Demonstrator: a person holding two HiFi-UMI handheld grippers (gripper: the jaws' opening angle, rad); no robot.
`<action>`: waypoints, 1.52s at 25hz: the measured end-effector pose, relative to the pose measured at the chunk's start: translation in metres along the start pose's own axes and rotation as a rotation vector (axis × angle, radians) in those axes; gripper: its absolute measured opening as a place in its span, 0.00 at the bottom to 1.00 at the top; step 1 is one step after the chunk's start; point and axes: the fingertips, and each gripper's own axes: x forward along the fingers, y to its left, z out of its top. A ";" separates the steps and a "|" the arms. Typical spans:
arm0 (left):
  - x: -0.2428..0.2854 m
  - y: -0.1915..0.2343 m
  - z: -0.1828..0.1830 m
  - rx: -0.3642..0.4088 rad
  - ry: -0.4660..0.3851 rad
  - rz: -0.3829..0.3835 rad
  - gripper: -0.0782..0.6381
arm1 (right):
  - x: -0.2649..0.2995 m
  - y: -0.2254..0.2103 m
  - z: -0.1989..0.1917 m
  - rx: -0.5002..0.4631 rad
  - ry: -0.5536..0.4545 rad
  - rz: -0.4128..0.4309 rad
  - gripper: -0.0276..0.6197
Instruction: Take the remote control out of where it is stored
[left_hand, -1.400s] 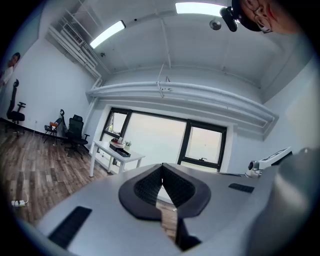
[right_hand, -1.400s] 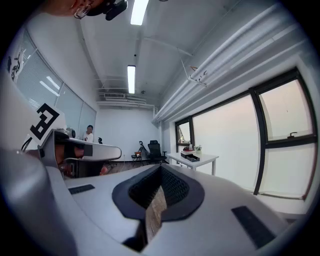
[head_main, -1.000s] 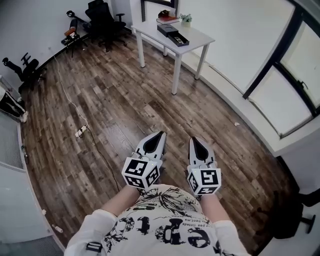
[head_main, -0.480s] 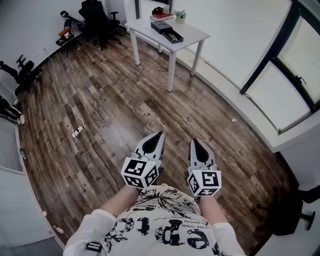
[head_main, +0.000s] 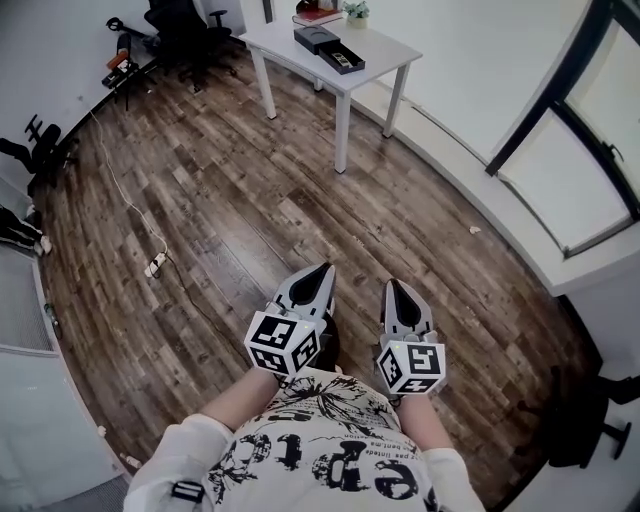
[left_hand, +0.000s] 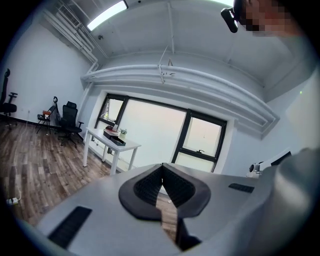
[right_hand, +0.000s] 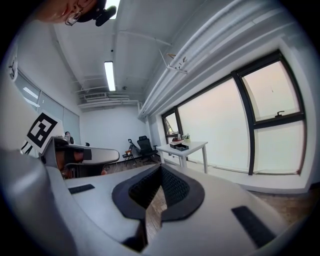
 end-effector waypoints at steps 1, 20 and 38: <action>0.011 0.004 0.001 -0.004 0.008 -0.011 0.12 | 0.010 -0.005 0.000 0.003 0.005 -0.007 0.05; 0.218 0.157 0.109 -0.047 -0.007 -0.052 0.12 | 0.259 -0.073 0.081 0.013 0.042 -0.046 0.05; 0.456 0.213 0.160 -0.041 -0.071 0.248 0.12 | 0.470 -0.253 0.147 -0.078 0.050 0.188 0.05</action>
